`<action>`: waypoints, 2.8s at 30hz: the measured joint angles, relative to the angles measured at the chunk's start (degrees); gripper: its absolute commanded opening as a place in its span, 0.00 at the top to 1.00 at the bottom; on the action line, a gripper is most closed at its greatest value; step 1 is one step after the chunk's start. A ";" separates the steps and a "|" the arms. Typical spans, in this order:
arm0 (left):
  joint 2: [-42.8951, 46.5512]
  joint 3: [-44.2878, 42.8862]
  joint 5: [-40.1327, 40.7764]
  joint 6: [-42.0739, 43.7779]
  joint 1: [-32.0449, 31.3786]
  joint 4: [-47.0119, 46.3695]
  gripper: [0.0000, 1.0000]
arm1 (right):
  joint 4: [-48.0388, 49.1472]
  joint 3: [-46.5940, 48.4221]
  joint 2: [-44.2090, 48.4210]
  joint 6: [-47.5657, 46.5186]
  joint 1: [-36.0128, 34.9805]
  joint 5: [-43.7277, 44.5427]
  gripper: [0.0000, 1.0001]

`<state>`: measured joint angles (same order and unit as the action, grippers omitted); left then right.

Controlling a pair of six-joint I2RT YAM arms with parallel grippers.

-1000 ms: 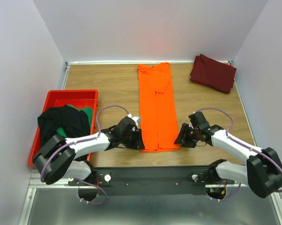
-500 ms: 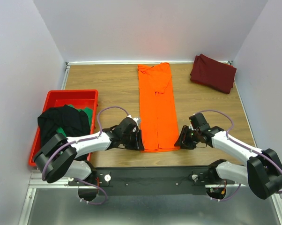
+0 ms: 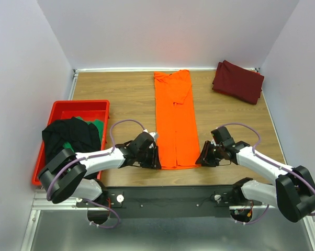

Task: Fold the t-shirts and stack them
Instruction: Fold the tshirt

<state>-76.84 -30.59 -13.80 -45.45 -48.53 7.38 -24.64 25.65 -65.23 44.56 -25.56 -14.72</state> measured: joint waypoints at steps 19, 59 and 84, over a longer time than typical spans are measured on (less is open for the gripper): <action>-1.62 -0.92 0.31 0.04 -1.49 -1.01 1.00 | -0.57 -0.63 0.22 -1.22 0.00 -0.15 1.00; -10.19 -24.59 9.40 13.64 7.69 7.54 1.00 | -1.64 33.94 -22.56 -6.62 -10.47 29.35 1.00; -31.54 -46.95 7.69 17.03 18.40 7.37 1.00 | 7.98 45.81 -39.63 -9.33 1.75 30.62 0.99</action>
<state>-108.38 -77.54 -6.11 -28.42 -30.13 14.74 -16.67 71.46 -104.86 35.22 -23.81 15.90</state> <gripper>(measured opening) 0.009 0.011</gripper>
